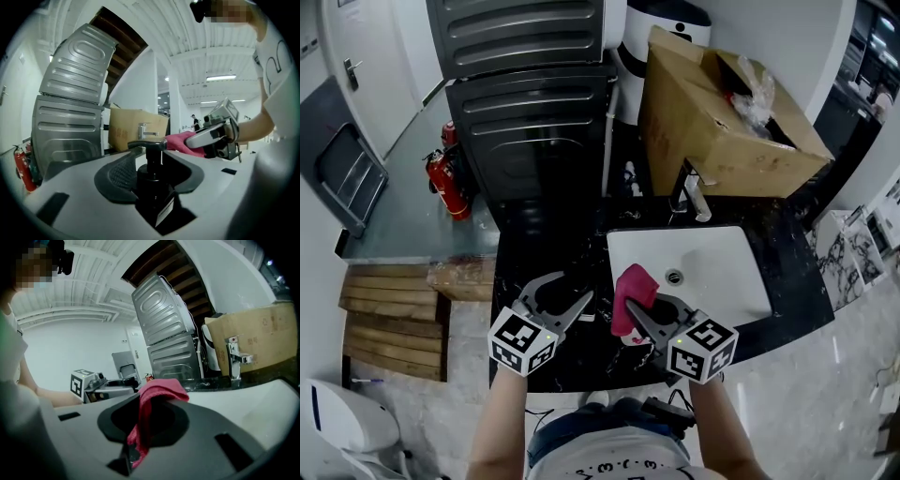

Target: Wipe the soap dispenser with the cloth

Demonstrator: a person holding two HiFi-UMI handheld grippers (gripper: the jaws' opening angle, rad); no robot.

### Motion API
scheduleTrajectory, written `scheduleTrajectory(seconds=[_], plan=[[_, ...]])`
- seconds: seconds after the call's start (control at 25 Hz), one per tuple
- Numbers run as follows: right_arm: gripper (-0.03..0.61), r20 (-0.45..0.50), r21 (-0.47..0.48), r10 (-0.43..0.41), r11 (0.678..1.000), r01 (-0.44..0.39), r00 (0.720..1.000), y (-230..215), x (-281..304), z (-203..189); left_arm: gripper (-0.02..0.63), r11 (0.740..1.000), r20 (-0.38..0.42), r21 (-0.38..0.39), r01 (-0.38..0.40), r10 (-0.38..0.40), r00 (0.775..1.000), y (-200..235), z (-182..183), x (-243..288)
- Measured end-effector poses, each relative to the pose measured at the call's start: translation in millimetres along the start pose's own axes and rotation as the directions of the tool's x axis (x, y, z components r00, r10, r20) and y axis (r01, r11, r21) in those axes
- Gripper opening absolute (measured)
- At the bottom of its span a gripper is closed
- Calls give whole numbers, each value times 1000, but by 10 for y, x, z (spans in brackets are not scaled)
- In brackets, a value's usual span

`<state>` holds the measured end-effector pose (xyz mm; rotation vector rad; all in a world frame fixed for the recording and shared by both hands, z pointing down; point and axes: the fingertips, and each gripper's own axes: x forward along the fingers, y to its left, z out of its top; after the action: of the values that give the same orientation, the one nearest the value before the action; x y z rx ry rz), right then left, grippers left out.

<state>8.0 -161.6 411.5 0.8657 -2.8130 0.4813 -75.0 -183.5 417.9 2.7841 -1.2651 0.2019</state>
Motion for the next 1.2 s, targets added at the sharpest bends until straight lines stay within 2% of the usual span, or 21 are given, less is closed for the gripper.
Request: scheduleTrajectory(seconds=[0.12, 0.2, 0.24, 0.32, 0.36, 0.44, 0.56, 0.68, 0.76, 1.0, 1.2], plan=[[49, 0, 4, 4, 1000, -4, 1000, 7, 38, -3, 177, 994, 8, -14, -107, 107, 994, 6, -3, -8], [49, 0, 7, 1, 1000, -1, 1000, 4, 59, -7, 136, 987, 1, -9, -163, 163, 987, -9, -2, -2], [49, 0, 9, -1, 1000, 1, 1000, 2, 68, -10, 106, 983, -3, -12, -185, 185, 983, -13, -1, 0], [49, 0, 13, -3, 1000, 3, 1000, 6, 85, -16, 104, 977, 6, -43, -211, 211, 977, 1, 2, -12], [49, -1, 14, -2, 1000, 3, 1000, 12, 94, -22, 104, 973, 22, -77, -218, 220, 975, 28, 7, -33], [49, -9, 15, -1, 1000, 2, 1000, 26, 118, -44, 104, 955, 77, -196, -221, 240, 968, 134, 18, -113], [49, -24, 9, 4, 1000, -4, 1000, 61, 168, -82, 104, 892, 172, -412, -184, 275, 946, 339, 7, -298], [49, -33, 1, 27, 1000, -27, 999, 145, 242, -93, 103, 841, 221, -518, -156, 308, 926, 458, -45, -465], [49, -33, -5, 44, 999, -44, 998, 207, 302, -71, 103, 832, 226, -533, -156, 317, 921, 475, -67, -518], [49, -54, -43, 121, 991, -124, 991, 469, 578, -7, 103, 830, 227, -533, -163, 326, 918, 501, -102, -558], [48, -120, -69, 114, 990, -123, 986, 499, 713, -158, 104, 825, 225, -543, -159, 325, 919, 532, -122, -587]])
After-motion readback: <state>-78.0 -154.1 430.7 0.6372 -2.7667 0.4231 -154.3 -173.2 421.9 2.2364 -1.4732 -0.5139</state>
